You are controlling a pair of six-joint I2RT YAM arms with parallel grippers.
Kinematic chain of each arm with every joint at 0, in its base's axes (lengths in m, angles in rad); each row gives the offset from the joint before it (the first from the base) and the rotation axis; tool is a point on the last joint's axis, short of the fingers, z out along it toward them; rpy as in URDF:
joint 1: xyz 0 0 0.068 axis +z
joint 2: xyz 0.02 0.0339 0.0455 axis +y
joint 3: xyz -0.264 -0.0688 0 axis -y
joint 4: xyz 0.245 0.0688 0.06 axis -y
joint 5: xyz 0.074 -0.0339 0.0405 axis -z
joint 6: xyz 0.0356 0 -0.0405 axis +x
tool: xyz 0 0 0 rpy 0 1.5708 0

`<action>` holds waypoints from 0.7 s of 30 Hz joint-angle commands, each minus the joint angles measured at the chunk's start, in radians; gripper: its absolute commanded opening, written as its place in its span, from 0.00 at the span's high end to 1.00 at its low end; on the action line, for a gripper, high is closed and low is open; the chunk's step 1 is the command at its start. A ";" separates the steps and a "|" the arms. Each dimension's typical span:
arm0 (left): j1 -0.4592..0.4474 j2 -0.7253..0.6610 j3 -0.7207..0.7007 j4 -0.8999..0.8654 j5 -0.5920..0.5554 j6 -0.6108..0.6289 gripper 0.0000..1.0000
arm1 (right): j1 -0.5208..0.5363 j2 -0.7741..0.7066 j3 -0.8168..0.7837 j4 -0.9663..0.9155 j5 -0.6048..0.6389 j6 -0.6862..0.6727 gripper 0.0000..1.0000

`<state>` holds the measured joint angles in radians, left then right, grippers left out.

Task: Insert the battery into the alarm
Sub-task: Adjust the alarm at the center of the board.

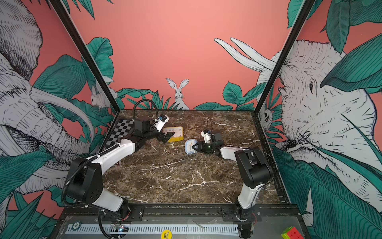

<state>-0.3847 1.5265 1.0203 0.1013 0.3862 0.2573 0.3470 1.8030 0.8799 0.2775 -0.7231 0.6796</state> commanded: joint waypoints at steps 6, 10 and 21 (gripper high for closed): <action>0.007 -0.088 -0.107 0.033 -0.006 -0.068 0.00 | -0.031 0.053 0.073 -0.081 -0.001 0.078 0.44; 0.007 -0.112 -0.145 0.047 -0.049 -0.098 0.01 | -0.051 0.036 0.096 -0.169 0.045 0.053 0.31; 0.035 -0.219 -0.236 0.003 -0.623 -0.195 0.00 | -0.106 -0.127 0.263 -0.720 0.489 -0.328 0.01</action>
<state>-0.3679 1.3479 0.8127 0.1204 0.0483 0.1219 0.2451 1.7653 1.1004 -0.2348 -0.4568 0.5396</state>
